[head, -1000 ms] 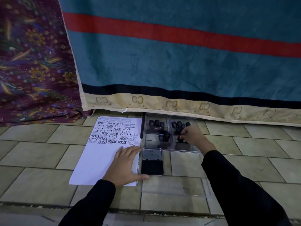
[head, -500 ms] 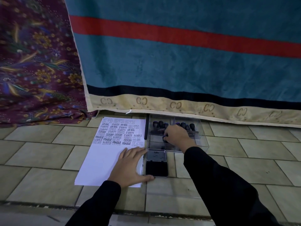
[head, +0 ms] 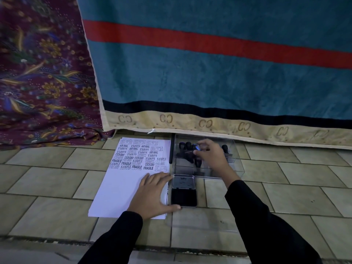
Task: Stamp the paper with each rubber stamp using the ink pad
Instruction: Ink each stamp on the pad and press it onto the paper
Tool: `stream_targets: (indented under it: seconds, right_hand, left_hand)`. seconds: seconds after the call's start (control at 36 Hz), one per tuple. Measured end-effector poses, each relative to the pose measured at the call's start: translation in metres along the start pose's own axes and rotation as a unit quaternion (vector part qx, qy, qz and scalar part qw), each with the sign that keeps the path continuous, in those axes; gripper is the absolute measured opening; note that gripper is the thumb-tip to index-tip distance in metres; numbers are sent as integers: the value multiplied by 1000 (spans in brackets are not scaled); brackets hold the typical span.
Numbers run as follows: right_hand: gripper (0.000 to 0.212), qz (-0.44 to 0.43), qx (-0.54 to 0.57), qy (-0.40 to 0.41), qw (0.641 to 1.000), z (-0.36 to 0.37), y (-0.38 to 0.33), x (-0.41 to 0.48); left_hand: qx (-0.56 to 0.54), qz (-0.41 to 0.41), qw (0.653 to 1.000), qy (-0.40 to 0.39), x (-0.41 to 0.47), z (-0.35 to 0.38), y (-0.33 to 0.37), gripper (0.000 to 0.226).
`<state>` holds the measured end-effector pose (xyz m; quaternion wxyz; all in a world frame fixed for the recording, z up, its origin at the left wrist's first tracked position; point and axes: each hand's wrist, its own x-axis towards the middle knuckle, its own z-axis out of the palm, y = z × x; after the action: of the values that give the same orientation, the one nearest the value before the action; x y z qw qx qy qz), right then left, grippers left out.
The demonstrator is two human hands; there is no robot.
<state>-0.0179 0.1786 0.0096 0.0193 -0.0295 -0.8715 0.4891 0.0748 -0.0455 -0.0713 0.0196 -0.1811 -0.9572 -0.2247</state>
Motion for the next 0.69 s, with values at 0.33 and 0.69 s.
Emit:
stream_targets:
  seconds: [0.33, 0.69]
  right_hand:
    - [25, -112, -38, -54, 991, 10, 4, -88]
    - [18, -230, -157, -75, 957, 21, 7, -107]
  left_hand:
    - [0, 4, 1000, 5, 2, 2, -1, 107]
    - [1, 9, 1000, 11, -1, 2, -1, 101]
